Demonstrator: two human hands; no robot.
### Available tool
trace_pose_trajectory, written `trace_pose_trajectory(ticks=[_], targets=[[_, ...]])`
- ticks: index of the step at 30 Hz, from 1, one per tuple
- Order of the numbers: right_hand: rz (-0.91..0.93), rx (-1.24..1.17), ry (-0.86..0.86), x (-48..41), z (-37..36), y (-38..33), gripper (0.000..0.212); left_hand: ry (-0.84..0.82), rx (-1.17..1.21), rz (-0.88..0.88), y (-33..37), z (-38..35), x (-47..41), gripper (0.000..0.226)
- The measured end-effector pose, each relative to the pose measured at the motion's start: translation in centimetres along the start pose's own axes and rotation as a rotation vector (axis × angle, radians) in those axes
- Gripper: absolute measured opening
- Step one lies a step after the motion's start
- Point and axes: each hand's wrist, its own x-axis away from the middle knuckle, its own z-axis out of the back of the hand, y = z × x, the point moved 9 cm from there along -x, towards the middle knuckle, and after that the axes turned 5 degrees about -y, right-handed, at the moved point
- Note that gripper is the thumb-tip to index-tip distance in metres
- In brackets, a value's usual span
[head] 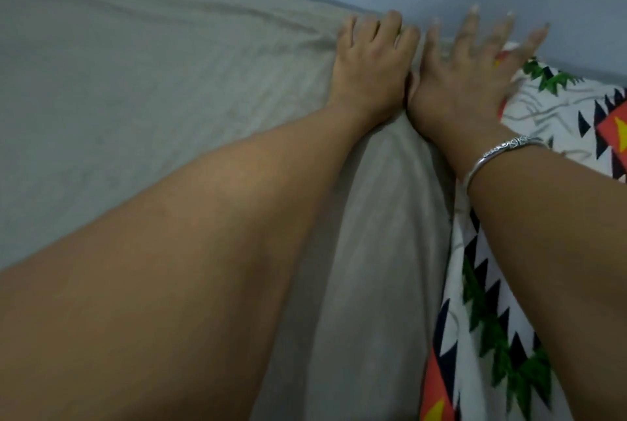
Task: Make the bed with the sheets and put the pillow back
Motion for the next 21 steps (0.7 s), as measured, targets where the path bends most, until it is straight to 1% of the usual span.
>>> trace_pose_trajectory(ticks=[1,2,3,4,6,7,8,9,10,11,12,13,15,17,21], targets=[[0.075,0.04,0.1,0.4,1.4,-0.9,0.039,0.035,-0.003,0.001,0.1,0.9,0.3,0.018],[0.13,0.078,0.196,0.8,2.6,-1.5,0.029,0.077,-0.021,0.001,-0.1,1.6,0.5,0.015],[0.167,0.059,0.17,1.0,2.5,-1.6,0.024,-0.003,-0.028,-0.003,-0.3,1.1,0.7,0.02],[0.194,-0.025,0.109,1.2,2.0,-1.6,0.026,-0.117,-0.029,-0.026,-0.2,-0.1,0.9,0.029],[0.152,-0.2,-0.064,1.6,0.2,-0.9,0.045,-0.354,0.046,-0.055,-0.7,-2.1,1.6,0.047],[0.115,-0.198,-0.126,1.8,-0.4,-0.5,0.055,-0.463,0.056,-0.076,-1.0,-2.5,1.8,0.052],[0.074,-0.187,-0.2,2.0,-1.0,-0.1,0.061,-0.533,0.059,-0.085,-1.2,-2.7,1.7,0.056],[0.028,-0.197,-0.248,2.2,-1.4,0.4,0.065,-0.547,0.058,-0.087,-1.3,-2.3,1.3,0.06],[-0.023,-0.224,-0.251,2.5,-1.0,1.0,0.068,-0.497,0.053,-0.088,-1.2,-1.2,0.8,0.064],[-0.049,-0.265,-0.21,2.8,-0.4,1.5,0.068,-0.406,0.041,-0.078,-1.1,-0.1,0.4,0.066],[-0.033,-0.302,-0.149,3.3,0.4,1.5,0.066,-0.321,0.033,-0.071,-1.1,0.8,0.2,0.063],[0.014,-0.329,-0.113,3.8,0.7,1.2,0.061,-0.29,0.024,-0.081,-1.0,1.2,0.5,0.058],[0.124,-0.327,-0.114,5.2,0.3,0.2,0.054,-0.334,0.005,-0.109,-1.1,0.6,1.2,0.049],[0.155,-0.307,-0.126,5.5,0.3,0.0,0.05,-0.331,0.045,-0.086,-1.7,0.4,1.0,0.043],[0.062,-0.319,-0.122,3.7,1.3,1.3,0.039,-0.294,0.317,0.166,-3.9,0.2,-1.1,0.036]])
